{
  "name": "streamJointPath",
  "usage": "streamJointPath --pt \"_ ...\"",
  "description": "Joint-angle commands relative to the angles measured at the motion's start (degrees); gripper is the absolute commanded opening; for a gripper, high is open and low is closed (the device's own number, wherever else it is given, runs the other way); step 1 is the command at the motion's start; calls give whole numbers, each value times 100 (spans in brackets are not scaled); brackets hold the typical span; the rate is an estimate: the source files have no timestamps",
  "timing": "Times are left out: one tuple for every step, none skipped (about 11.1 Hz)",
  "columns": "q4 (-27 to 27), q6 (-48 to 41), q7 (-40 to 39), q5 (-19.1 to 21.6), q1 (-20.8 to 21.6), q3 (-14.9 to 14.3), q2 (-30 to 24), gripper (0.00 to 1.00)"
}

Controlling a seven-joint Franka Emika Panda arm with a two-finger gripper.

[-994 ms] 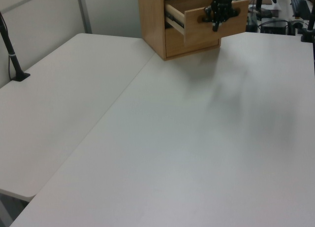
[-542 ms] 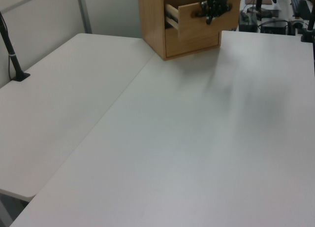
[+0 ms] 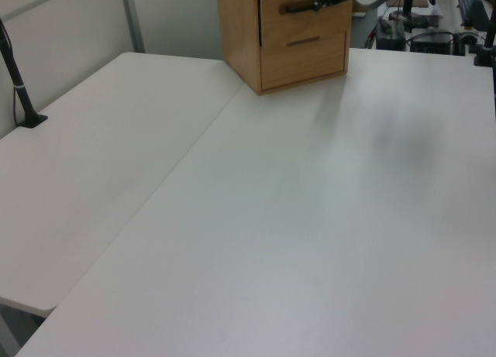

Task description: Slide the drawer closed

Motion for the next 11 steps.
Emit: streamJointPath --pt "225 838 108 -331 -52 -93 415 0" --pt "225 875 108 -367 -52 -111 424 0" --pt "225 875 108 -367 -52 -120 442 0" --pt "225 936 108 -367 -52 -120 442 0" --pt "225 1006 108 -367 -61 -120 425 0" --pt "182 1007 91 -367 -61 -120 337 1" --pt "60 963 3 -358 -53 -120 84 3" --pt "-411 824 -111 -349 26 -94 -319 5" --pt "-773 352 -120 -341 166 -41 -766 5" --pt "-985 -488 -303 -323 367 -15 -1128 5" --pt "-1005 -1349 -697 -227 570 20 -1392 10"
